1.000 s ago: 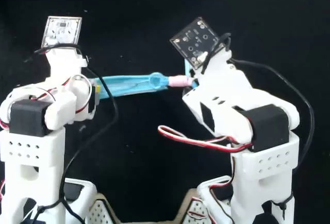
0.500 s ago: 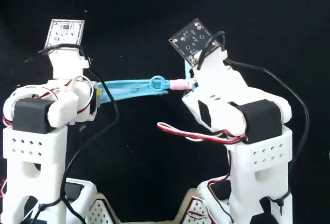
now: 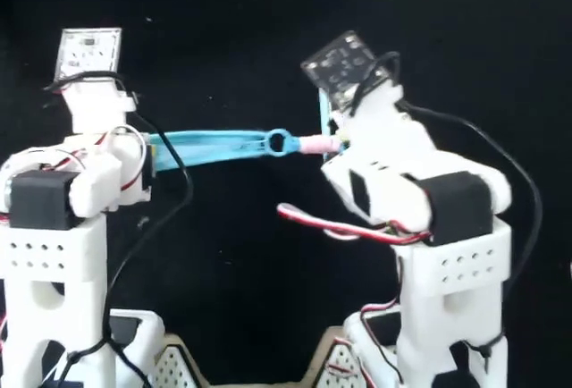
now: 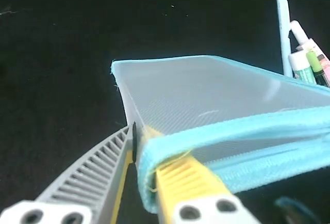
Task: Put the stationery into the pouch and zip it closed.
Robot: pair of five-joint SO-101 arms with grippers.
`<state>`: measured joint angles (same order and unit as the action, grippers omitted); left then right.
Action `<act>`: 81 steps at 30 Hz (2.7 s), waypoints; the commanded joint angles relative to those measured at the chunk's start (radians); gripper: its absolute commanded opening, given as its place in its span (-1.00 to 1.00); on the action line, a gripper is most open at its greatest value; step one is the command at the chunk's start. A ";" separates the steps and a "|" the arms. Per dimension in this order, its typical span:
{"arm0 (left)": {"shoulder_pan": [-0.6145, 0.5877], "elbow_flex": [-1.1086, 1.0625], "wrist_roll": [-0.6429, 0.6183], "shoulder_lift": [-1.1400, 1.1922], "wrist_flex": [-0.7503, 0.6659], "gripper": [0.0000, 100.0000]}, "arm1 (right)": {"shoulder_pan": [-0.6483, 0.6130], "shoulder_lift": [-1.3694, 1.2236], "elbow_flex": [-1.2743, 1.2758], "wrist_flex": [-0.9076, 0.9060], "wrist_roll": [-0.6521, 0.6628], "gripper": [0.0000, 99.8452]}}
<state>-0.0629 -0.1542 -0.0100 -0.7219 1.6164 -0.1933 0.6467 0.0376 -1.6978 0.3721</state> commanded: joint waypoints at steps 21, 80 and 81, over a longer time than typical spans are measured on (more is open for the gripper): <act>0.084 0.042 -0.081 0.002 -0.052 -0.94 | 0.014 0.027 -0.168 -0.068 -0.103 -0.61; 0.082 -0.171 0.025 -0.012 -0.075 -0.94 | 0.180 -0.924 0.102 0.740 0.052 -0.75; 0.082 -0.171 0.025 -0.012 -0.075 -0.94 | 0.192 -0.924 0.102 0.740 0.063 -0.77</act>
<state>0.0046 -0.3061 0.0115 -0.7419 1.5474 -0.0138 -0.2800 0.1880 -0.9490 0.3982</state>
